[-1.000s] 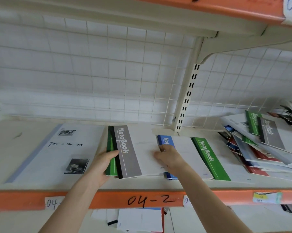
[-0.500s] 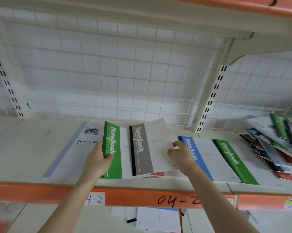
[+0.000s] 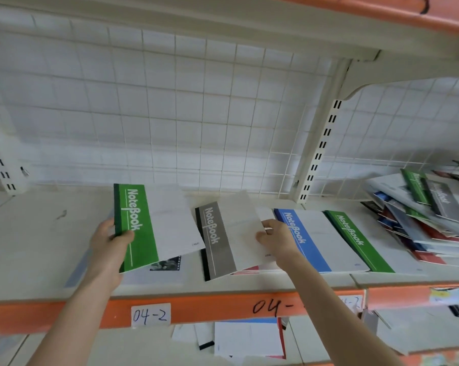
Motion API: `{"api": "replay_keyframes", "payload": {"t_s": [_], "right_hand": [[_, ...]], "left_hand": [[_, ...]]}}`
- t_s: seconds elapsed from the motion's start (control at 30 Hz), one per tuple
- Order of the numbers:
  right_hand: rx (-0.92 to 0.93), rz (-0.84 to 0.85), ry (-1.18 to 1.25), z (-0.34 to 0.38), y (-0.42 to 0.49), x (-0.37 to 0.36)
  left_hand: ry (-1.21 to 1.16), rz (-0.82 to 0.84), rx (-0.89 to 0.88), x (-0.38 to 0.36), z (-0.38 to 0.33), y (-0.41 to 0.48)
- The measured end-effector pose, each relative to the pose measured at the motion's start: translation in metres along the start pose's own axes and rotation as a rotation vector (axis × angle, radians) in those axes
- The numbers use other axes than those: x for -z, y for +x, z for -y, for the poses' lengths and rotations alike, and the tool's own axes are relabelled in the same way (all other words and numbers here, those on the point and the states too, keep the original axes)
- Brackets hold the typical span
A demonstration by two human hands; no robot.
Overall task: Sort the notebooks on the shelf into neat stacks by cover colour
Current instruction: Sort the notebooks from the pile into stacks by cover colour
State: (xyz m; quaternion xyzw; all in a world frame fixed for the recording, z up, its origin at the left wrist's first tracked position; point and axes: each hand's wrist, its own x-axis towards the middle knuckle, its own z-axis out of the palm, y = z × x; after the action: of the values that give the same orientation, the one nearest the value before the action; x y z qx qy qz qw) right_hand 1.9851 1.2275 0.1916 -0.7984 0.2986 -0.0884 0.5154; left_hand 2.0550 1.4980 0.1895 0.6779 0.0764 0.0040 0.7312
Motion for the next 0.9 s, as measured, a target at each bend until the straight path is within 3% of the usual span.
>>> {"api": "replay_keyframes", "payload": {"t_s": [0.17,0.37,0.73,0.9], "right_hand": [[0.027,0.018,-0.017,0.004,-0.006,-0.025],[0.057,-0.087,0.179,0.011,-0.010,-0.026],[0.040,0.185,0.041,0.030,-0.026,-0.100],[0.094,0.192,-0.016,0.040,-0.034,-0.127]], "left_hand": [[-0.159,-0.096,0.042,0.023,-0.007,0.006],[-0.200,-0.152,0.074,0.044,-0.002,0.009],[-0.246,-0.197,0.092,0.063,-0.002,0.002],[-0.237,-0.237,0.056,0.080,-0.003,-0.003]]}}
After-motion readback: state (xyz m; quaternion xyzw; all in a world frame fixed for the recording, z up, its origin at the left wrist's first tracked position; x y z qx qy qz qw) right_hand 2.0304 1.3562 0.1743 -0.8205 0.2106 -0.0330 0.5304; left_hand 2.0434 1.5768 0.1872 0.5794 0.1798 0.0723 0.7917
